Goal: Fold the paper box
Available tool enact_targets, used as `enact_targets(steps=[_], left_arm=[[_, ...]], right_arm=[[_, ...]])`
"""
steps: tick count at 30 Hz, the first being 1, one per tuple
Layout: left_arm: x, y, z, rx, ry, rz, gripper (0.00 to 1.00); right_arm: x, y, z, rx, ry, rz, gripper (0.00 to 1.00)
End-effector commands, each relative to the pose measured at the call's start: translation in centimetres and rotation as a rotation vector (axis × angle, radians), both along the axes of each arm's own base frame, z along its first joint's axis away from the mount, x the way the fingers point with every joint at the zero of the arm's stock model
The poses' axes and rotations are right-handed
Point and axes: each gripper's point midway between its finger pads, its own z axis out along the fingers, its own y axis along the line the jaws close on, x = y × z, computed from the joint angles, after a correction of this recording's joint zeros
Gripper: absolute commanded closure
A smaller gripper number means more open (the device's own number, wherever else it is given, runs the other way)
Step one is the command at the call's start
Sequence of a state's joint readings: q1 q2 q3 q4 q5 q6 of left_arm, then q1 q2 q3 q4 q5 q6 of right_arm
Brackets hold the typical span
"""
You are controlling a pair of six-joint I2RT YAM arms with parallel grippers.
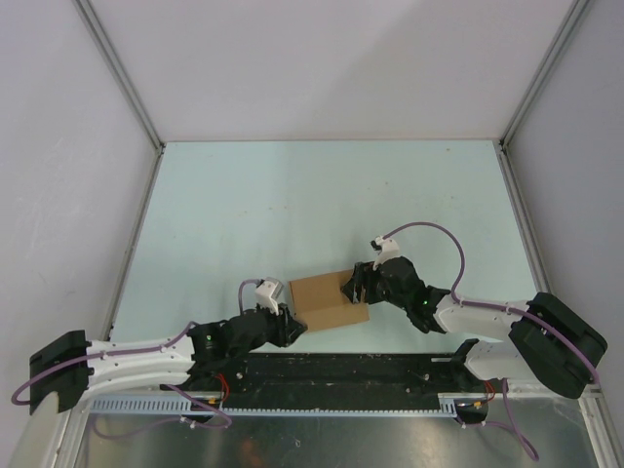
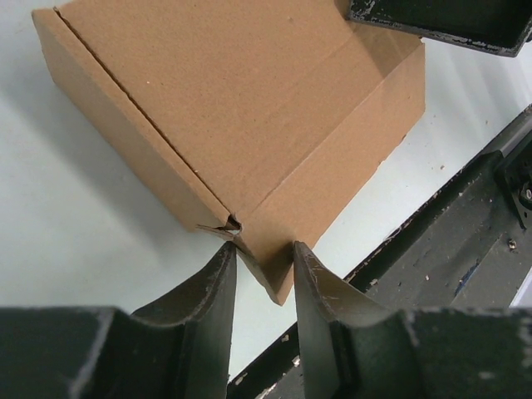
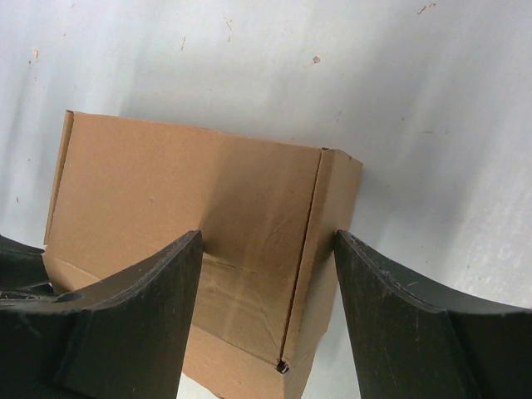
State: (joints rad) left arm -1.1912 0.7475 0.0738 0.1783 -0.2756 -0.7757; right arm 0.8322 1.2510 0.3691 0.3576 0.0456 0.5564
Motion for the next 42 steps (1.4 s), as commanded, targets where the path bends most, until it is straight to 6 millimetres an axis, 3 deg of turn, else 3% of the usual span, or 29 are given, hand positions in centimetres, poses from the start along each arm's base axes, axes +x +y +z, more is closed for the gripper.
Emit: enact_targets(steps=[1,7,10,19,31,42], left_arm=[[0.4,-2.0,3.7,-0.12,-0.055,-0.02,0.66],[0.4,-1.7,3.2,-0.09,-0.061,-0.028,0.47],[0.4,-1.3,2.9,-0.07,-0.057,-0.022,0.43],[0.6,0.3,3.8,-0.079,-0.081,0.016,0.39],[1.1,1.1,2.0,0.022,-0.062,0.052,0.37],[1.6,1.1,3.3,-0.006,-0.101,0.073,0.36]], right_arm=[[-0.3,1.6,1.4,0.045,-0.016,0.046,0.31],[-0.2,1.3,1.7,0.041,-0.025,0.038,0.31],[-0.2,1.2,2.0,0.042,-0.031,0.035,0.31],[0.3,0.5,2.0,0.03,-0.034,0.014,0.3],[0.7,0.2,1.8,0.023,-0.032,0.004,0.3],[0.7,0.1,1.8,0.024,-0.032,0.002,0.3]])
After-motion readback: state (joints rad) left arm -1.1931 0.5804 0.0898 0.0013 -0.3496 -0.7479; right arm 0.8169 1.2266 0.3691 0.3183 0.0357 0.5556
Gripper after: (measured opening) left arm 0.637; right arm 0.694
